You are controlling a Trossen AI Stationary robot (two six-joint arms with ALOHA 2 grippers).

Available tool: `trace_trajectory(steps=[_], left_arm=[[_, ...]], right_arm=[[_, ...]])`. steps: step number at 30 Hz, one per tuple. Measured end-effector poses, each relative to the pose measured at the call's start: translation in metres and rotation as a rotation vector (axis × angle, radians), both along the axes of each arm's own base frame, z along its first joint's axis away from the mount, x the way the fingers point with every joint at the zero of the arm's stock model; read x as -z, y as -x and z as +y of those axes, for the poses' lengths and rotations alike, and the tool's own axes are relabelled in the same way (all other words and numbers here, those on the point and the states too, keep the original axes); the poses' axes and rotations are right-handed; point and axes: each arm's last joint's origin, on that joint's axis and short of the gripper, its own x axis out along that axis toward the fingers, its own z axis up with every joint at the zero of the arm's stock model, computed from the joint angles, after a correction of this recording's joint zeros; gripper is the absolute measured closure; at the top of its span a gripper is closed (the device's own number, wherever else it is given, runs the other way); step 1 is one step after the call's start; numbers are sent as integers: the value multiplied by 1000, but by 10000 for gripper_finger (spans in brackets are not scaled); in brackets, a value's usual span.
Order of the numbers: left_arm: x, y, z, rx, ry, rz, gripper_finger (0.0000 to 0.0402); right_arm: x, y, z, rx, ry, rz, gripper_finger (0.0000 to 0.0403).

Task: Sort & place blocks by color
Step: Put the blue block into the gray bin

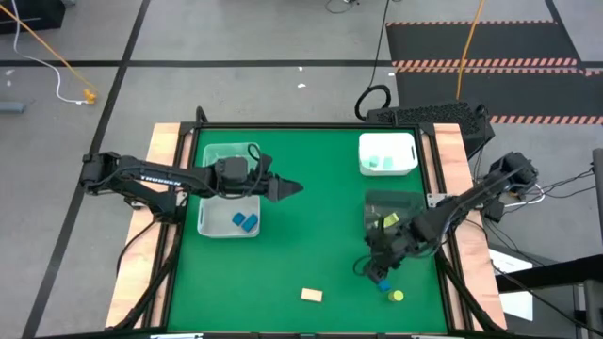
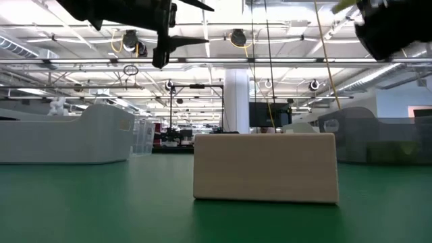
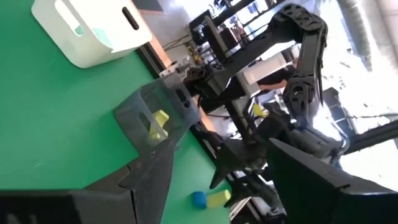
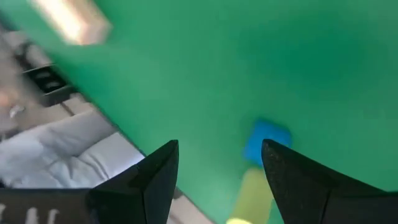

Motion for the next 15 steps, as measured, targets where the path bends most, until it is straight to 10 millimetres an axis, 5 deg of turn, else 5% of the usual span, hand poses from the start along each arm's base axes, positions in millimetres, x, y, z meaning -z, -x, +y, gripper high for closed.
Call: trace_trajectory(steps=[6,15], left_arm=[[1,0,-2,12,-39,6,146],[5,1,-3,18,-36,54,146]], right_arm=[[19,1,7,109,-63,250,184],[44,-6,13,142,-61,391,184]])
